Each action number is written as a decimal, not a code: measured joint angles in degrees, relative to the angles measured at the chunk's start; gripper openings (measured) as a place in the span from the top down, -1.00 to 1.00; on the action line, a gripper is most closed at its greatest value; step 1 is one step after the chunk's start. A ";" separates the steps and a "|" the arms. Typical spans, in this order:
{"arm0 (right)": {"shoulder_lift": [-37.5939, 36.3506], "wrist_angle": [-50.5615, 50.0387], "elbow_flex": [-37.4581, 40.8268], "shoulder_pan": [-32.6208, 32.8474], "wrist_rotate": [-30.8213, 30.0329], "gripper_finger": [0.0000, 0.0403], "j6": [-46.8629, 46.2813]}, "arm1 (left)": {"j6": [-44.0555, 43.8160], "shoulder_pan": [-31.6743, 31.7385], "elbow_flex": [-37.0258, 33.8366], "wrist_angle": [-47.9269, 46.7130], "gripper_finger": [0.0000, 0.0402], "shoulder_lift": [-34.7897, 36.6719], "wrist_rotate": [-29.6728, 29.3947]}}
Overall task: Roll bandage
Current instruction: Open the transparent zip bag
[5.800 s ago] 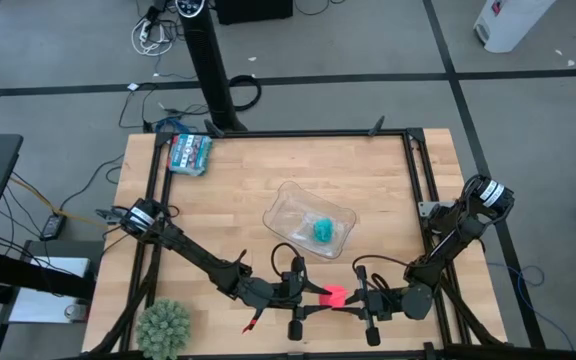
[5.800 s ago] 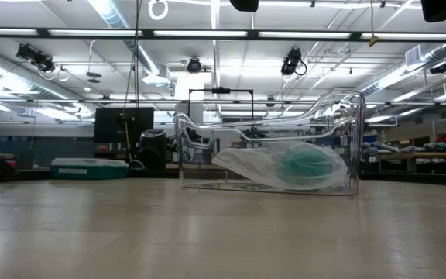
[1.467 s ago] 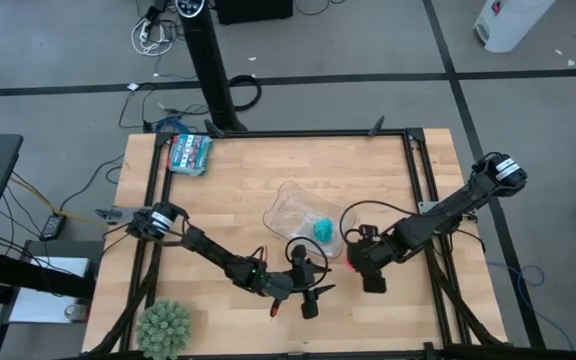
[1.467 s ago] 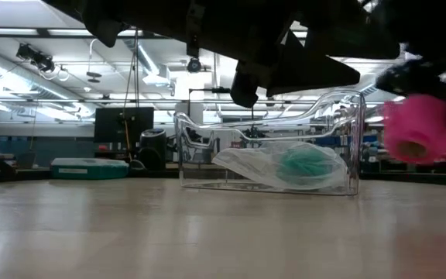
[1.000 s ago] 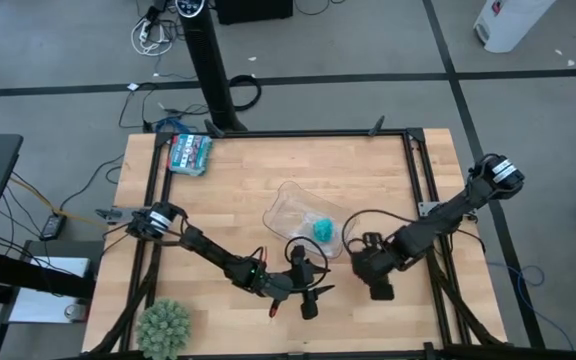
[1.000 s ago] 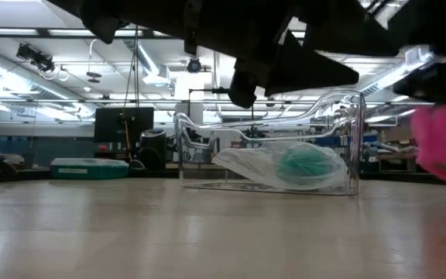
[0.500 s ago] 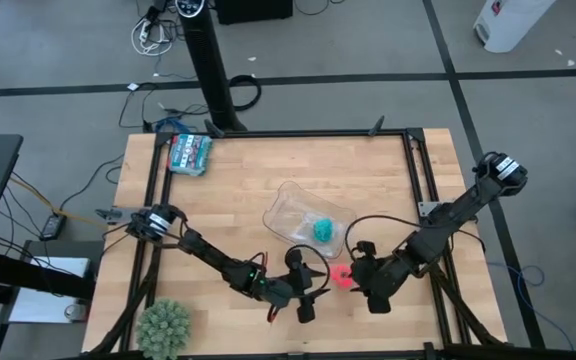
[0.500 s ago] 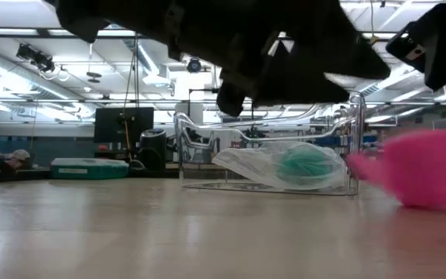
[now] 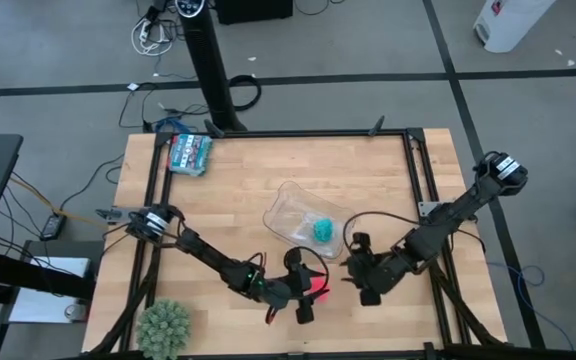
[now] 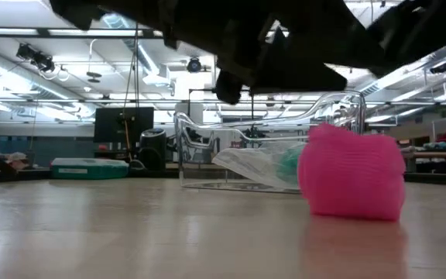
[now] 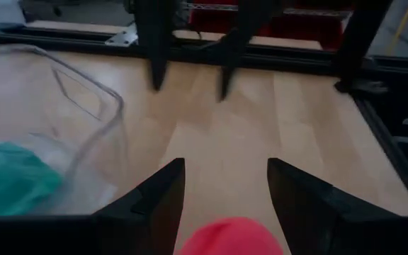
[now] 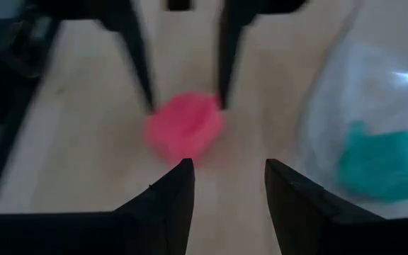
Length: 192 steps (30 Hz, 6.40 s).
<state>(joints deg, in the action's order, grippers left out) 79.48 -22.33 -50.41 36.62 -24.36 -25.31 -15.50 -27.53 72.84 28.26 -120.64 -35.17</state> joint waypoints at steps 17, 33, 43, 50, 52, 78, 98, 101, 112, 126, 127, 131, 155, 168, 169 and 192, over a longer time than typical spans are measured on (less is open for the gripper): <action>0.07 -1.02 -6.32 -26.76 15.75 0.20 21.09 | 0.16 -4.36 -0.01 -17.29 -0.03 9.03 -12.73; 17.55 -3.61 -16.47 -34.24 21.71 0.19 33.08 | -0.74 -12.20 -5.97 -15.26 -0.03 8.98 -31.48; 26.29 -9.45 -22.72 -37.76 25.73 0.07 41.81 | -10.89 -16.36 -10.54 -15.17 -0.03 8.98 -34.88; 28.39 -10.03 -22.69 -39.13 25.46 0.03 50.93 | -13.69 -17.69 -10.88 -15.96 -0.03 8.98 -35.76; 29.25 -10.21 -22.67 -39.31 25.22 0.05 53.03 | -13.94 -17.80 -10.88 -15.86 -0.03 8.98 -35.90; 27.97 -12.10 -22.58 -40.40 20.84 1.00 54.63 | -14.81 -17.86 -10.86 -14.24 -0.03 8.98 -36.98; -4.46 -20.03 -22.62 -36.09 30.97 1.00 33.84 | 3.28 -12.59 -10.79 -0.49 -0.03 10.12 -36.76; -5.37 -20.18 -22.52 -36.86 33.13 1.00 29.30 | 14.20 -11.94 -10.58 5.06 -0.03 10.12 -37.71; 1.03 -19.65 -22.10 -37.06 41.34 1.00 24.30 | 47.48 -9.92 -5.84 6.58 -0.05 10.12 -41.94; 4.83 -14.84 -22.01 -37.96 54.93 1.00 22.82 | 71.05 -9.41 -5.79 1.63 -0.12 10.12 -42.18; 4.83 -14.72 -22.01 -37.96 55.36 1.00 22.42 | 70.96 -9.30 -5.79 1.76 -0.12 10.12 -42.18; 4.81 -13.74 -22.01 -37.92 55.65 1.00 22.16 | 70.01 -9.05 -5.81 3.63 -0.12 10.10 -42.18; -4.56 34.06 -1.87 -31.03 33.66 1.00 16.95 | 14.43 -12.72 -11.03 9.12 -0.11 10.08 -46.30; -3.30 74.32 15.33 -24.05 9.29 1.00 20.04 | 5.83 -10.06 -13.27 11.98 -0.11 10.08 -42.72; -2.87 75.35 15.41 -23.23 7.48 1.00 21.14 | 5.81 -9.61 -13.27 12.63 -0.11 10.08 -41.66; -0.72 77.85 15.21 -13.56 -7.75 1.00 30.00 | 15.21 -6.93 -13.22 23.61 -0.07 10.08 -39.88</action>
<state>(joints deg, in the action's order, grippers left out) 78.76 55.52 -35.20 23.06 -32.11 4.69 -0.30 -34.46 59.61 51.88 -110.56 -75.05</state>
